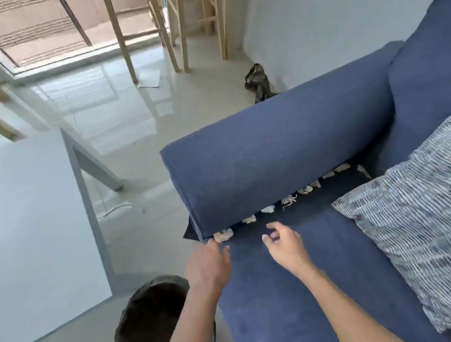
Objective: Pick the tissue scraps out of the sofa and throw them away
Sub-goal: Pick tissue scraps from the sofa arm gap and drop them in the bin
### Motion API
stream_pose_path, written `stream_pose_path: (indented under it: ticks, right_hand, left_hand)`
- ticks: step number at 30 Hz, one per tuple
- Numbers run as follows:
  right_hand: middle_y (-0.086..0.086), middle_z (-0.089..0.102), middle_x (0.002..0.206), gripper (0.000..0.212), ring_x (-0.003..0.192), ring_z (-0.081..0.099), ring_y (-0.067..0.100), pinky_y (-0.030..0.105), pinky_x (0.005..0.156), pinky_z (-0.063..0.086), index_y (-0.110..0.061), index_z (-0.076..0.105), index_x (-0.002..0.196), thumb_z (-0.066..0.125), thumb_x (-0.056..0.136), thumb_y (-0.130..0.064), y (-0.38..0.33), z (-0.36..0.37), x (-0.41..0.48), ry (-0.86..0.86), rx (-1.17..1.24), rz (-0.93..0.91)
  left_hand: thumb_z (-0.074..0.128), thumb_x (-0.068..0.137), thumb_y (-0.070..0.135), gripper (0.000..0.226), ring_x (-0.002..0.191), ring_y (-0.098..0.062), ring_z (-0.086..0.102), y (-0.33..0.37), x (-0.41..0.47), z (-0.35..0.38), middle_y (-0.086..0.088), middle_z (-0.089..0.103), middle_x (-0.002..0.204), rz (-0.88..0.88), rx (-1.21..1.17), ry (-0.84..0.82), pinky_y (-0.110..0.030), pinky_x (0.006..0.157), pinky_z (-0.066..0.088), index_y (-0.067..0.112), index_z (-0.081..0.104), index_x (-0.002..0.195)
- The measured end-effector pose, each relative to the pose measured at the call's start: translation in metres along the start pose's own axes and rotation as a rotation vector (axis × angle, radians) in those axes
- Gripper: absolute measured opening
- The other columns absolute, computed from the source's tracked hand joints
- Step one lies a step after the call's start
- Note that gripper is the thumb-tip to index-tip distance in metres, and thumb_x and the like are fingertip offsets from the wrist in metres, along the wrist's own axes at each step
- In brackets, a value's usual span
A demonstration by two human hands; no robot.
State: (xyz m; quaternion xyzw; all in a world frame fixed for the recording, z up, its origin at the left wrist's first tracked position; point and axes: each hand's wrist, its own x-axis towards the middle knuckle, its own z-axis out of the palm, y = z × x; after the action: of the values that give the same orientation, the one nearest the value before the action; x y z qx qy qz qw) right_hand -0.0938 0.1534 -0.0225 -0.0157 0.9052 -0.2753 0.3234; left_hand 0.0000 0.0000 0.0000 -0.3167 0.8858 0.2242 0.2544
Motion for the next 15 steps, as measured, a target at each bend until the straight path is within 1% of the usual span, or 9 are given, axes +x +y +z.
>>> stream_pose_path:
  ticks: [2, 4, 5, 7, 9, 11, 13, 15]
  right_hand:
    - [0.012, 0.068, 0.112, 0.041, 0.111, 0.063, 0.029, 0.034, 0.092, 0.048, -0.012, 0.059, 0.136, 0.062, 0.098, -0.03, 0.005, 0.026, 0.024, 0.053, -0.024, -0.038]
    - [0.012, 0.07, 0.11, 0.039, 0.109, 0.064, 0.034, 0.035, 0.081, 0.047, -0.018, 0.061, 0.131, 0.063, 0.096, -0.036, 0.007, 0.045, 0.047, 0.139, -0.064, -0.075]
    - [0.011, 0.071, 0.11, 0.037, 0.108, 0.065, 0.036, 0.037, 0.077, 0.047, -0.022, 0.063, 0.126, 0.063, 0.094, -0.041, 0.008, 0.052, 0.055, 0.208, -0.077, -0.091]
    - [0.009, 0.073, 0.11, 0.036, 0.106, 0.066, 0.039, 0.039, 0.073, 0.047, -0.027, 0.067, 0.118, 0.065, 0.09, -0.051, 0.012, 0.069, 0.069, 0.335, -0.109, -0.083]
    - [0.01, 0.074, 0.109, 0.039, 0.104, 0.068, 0.041, 0.04, 0.073, 0.049, -0.028, 0.071, 0.113, 0.068, 0.085, -0.055, 0.01, 0.079, 0.078, 0.427, -0.13, -0.035]
    - [0.011, 0.075, 0.106, 0.038, 0.103, 0.068, 0.041, 0.04, 0.076, 0.052, -0.028, 0.074, 0.109, 0.071, 0.083, -0.055, 0.009, 0.088, 0.084, 0.491, -0.098, 0.004]
    - [0.01, 0.076, 0.105, 0.034, 0.103, 0.069, 0.039, 0.041, 0.079, 0.054, -0.026, 0.076, 0.106, 0.072, 0.083, -0.052, 0.007, 0.095, 0.084, 0.515, -0.049, 0.034]
    - [0.007, 0.076, 0.106, 0.031, 0.105, 0.068, 0.036, 0.04, 0.081, 0.055, -0.027, 0.077, 0.106, 0.072, 0.084, -0.049, 0.008, 0.096, 0.084, 0.504, 0.004, 0.071]
  left_hand:
    - [0.037, 0.105, 0.05, 0.051, 0.121, -0.029, 0.062, 0.001, 0.021, 0.028, -0.009, 0.063, 0.13, -0.075, -0.026, 0.092, -0.038, 0.093, 0.049, 0.01, 0.058, 0.128]
    - [0.041, 0.102, 0.054, 0.057, 0.123, -0.029, 0.06, 0.007, 0.04, 0.053, -0.011, 0.06, 0.132, -0.108, -0.106, 0.173, -0.038, 0.095, 0.049, 0.007, 0.06, 0.128]
    - [0.044, 0.1, 0.056, 0.058, 0.122, -0.03, 0.059, 0.01, 0.046, 0.062, -0.011, 0.058, 0.132, -0.119, -0.163, 0.22, -0.039, 0.093, 0.049, 0.007, 0.061, 0.126]
    - [0.05, 0.097, 0.059, 0.056, 0.116, -0.031, 0.061, 0.012, 0.059, 0.083, -0.01, 0.059, 0.126, -0.125, -0.276, 0.337, -0.041, 0.085, 0.051, 0.01, 0.066, 0.118]
    - [0.056, 0.092, 0.061, 0.053, 0.11, -0.031, 0.064, 0.011, 0.067, 0.095, -0.007, 0.063, 0.119, -0.139, -0.352, 0.431, -0.04, 0.077, 0.051, 0.012, 0.071, 0.108]
    - [0.059, 0.089, 0.064, 0.053, 0.104, -0.029, 0.066, 0.009, 0.073, 0.102, -0.003, 0.066, 0.113, -0.165, -0.389, 0.478, -0.039, 0.075, 0.051, 0.015, 0.073, 0.101]
    - [0.059, 0.089, 0.061, 0.046, 0.096, -0.028, 0.068, 0.005, 0.078, 0.105, 0.0, 0.068, 0.106, -0.203, -0.447, 0.486, -0.036, 0.07, 0.047, 0.018, 0.074, 0.094]
    - [0.059, 0.091, 0.053, 0.037, 0.09, -0.026, 0.068, 0.0, 0.08, 0.104, 0.001, 0.069, 0.099, -0.23, -0.513, 0.474, -0.032, 0.067, 0.042, 0.019, 0.073, 0.088]
